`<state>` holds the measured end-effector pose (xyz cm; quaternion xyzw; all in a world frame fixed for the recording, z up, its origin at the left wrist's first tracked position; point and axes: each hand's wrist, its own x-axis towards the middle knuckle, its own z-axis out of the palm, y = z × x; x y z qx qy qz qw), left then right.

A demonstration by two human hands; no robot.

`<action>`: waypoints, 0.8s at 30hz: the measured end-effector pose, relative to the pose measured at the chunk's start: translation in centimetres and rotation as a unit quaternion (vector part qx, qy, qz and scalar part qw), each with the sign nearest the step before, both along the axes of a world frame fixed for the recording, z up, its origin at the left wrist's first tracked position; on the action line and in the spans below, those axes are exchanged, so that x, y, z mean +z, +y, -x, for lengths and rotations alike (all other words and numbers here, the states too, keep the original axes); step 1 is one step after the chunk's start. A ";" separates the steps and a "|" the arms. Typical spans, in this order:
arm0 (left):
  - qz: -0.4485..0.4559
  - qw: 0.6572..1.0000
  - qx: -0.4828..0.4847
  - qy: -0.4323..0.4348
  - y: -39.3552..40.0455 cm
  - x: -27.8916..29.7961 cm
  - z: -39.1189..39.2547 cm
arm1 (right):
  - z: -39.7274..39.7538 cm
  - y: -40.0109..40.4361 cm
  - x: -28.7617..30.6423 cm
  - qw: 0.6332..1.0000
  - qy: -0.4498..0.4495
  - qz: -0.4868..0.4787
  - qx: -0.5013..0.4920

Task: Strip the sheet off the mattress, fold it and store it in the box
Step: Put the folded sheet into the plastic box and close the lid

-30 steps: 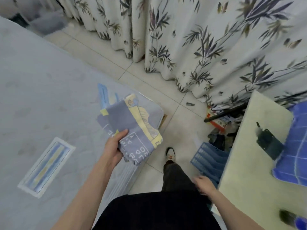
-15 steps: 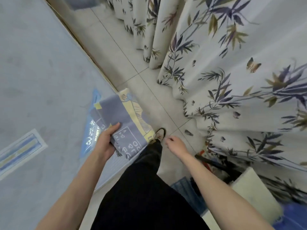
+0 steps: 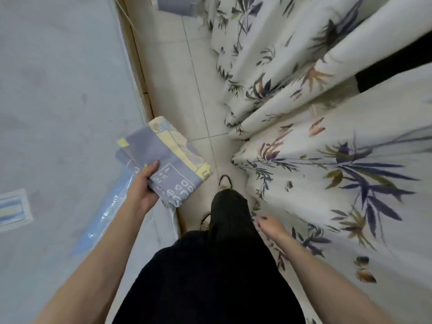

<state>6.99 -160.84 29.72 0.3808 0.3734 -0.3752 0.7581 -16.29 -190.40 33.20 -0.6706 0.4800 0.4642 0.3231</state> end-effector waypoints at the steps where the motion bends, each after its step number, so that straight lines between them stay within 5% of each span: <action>1: 0.001 1.000 0.008 -0.011 -0.6 -0.1 -2.7 | -3.1 -1.5 -0.5 1.000 0.001 -0.004 0.008; 8: -0.075 0.995 0.067 -0.005 -5.3 -0.7 -21.1 | -28.6 -10.6 -4.6 0.990 0.016 -0.036 0.134; 12: -0.102 0.986 0.134 0.003 -6.6 2.3 -31.2 | -48.9 -12.1 -2.1 0.980 -0.067 -0.029 0.186; 19: -0.051 0.984 0.172 -0.014 -8.2 1.0 -52.3 | -83.7 -11.7 1.4 0.941 -0.300 -0.075 0.137; 24: -0.041 0.988 0.145 0.016 -13.0 -0.6 -70.4 | -95.8 -15.6 0.1 0.951 -0.278 -0.047 0.131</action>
